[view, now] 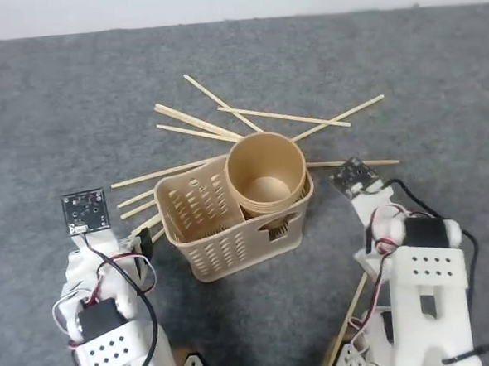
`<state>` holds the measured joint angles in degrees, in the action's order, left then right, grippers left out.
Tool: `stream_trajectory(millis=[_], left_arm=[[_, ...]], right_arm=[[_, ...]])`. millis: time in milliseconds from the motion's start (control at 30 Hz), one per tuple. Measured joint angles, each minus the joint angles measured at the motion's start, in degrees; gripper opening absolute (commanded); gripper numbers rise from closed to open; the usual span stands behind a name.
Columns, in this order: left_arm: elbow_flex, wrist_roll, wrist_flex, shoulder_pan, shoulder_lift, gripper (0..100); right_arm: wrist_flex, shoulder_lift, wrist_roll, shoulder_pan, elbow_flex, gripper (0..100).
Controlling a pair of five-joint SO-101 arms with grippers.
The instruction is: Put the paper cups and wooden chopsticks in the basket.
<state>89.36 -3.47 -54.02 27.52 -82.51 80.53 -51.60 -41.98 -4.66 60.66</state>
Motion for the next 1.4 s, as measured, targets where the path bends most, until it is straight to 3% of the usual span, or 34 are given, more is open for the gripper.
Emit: stream_trajectory(millis=[100,267,400,467,633,800,1067,1400], left_arm=[[0.0,0.0,0.0,0.0,0.0,26],[0.0,0.0,0.0,0.0,0.0,26],[0.0,0.0,0.0,0.0,0.0,26],[0.0,0.0,0.0,0.0,0.0,26],[0.0,0.0,0.0,0.0,0.0,26],[0.0,0.0,0.0,0.0,0.0,26],[0.0,0.0,0.0,0.0,0.0,26],[0.0,0.0,0.0,0.0,0.0,26]], right_arm=[[0.35,0.0,-13.8,-5.45,0.0,19.2],[-0.26,0.0,-43.25,-12.75,0.0,19.1],[-2.73,0.0,-63.3,-13.27,0.0,19.1],[-3.08,0.0,-69.54,-11.16,0.0,19.1],[-3.43,0.0,-72.26,-2.2,0.0,19.0],[-8.97,0.0,-72.35,2.11,2.46,19.0],[-12.22,0.0,-78.51,2.11,9.58,12.8],[-15.3,0.0,-82.9,-0.7,13.27,17.4]])
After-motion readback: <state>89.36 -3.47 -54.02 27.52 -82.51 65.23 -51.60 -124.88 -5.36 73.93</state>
